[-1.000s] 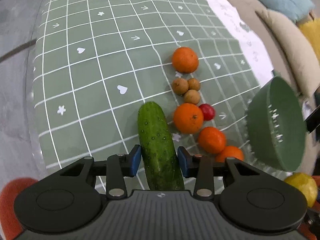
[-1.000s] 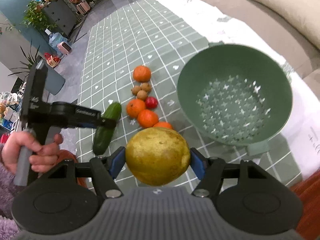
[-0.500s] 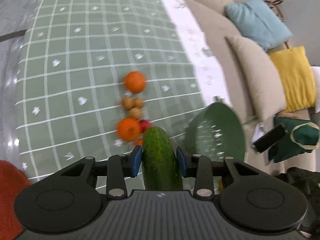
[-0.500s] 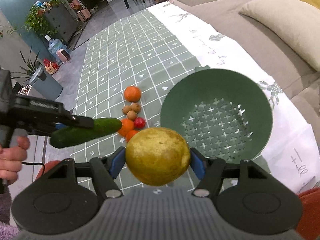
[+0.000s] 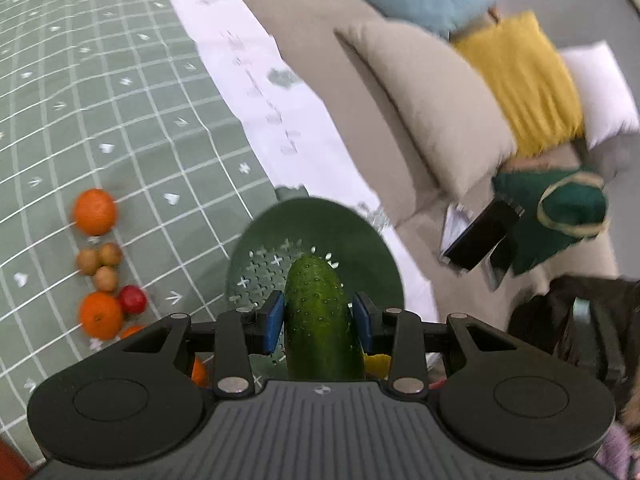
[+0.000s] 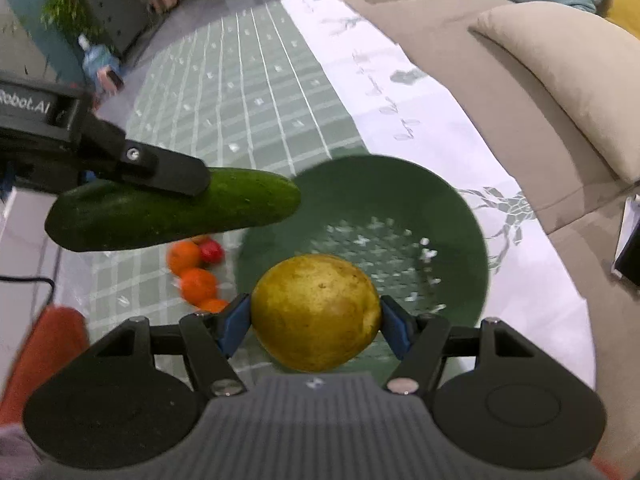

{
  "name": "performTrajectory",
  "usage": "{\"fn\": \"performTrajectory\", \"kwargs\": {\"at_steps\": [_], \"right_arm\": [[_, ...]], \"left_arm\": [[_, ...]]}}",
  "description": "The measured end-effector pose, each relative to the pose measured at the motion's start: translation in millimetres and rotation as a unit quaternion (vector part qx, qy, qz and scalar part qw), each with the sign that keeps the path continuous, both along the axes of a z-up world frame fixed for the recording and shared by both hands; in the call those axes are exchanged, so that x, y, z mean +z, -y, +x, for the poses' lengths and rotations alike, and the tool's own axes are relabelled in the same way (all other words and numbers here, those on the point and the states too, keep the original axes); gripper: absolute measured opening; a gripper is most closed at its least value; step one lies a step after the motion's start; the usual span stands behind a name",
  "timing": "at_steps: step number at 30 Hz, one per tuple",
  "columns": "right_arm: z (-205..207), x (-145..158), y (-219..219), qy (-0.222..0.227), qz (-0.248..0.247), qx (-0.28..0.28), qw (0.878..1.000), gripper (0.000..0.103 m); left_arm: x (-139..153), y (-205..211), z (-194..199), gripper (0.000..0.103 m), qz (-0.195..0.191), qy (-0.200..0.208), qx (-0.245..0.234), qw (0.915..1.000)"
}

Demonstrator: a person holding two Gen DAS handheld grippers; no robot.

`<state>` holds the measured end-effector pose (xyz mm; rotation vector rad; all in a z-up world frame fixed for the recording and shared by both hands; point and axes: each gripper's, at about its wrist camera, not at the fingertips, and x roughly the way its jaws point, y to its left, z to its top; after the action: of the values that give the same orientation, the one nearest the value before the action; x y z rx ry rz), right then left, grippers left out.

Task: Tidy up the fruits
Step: 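Carry the cucumber and yellow fruit into the green colander and release both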

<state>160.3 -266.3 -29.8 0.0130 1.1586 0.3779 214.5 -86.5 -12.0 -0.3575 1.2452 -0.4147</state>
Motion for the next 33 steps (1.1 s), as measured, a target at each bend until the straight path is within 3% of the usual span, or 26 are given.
{"fn": "performTrajectory", "kwargs": {"at_steps": [8, 14, 22, 29, 33], "right_arm": [[33, -44, 5, -0.044, -0.020, 0.058, 0.997, 0.065], [47, -65, 0, -0.056, -0.046, 0.090, 0.993, 0.065], [50, -76, -12, -0.054, -0.087, 0.145, 0.984, 0.065], [51, -75, -8, -0.059, -0.069, 0.131, 0.987, 0.066], [50, -66, -8, -0.051, -0.078, 0.123, 0.988, 0.072]], "left_arm": [[-45, 31, 16, 0.041, 0.024, -0.025, -0.015, 0.9993], [-56, 41, 19, 0.041, 0.050, -0.021, -0.021, 0.9983], [-65, 47, 19, 0.040, 0.078, -0.025, -0.049, 0.9954], [-74, 46, 18, 0.039, 0.090, -0.042, -0.057, 0.9935], [-70, 47, 19, 0.039, 0.090, -0.042, -0.061, 0.9932]]}}
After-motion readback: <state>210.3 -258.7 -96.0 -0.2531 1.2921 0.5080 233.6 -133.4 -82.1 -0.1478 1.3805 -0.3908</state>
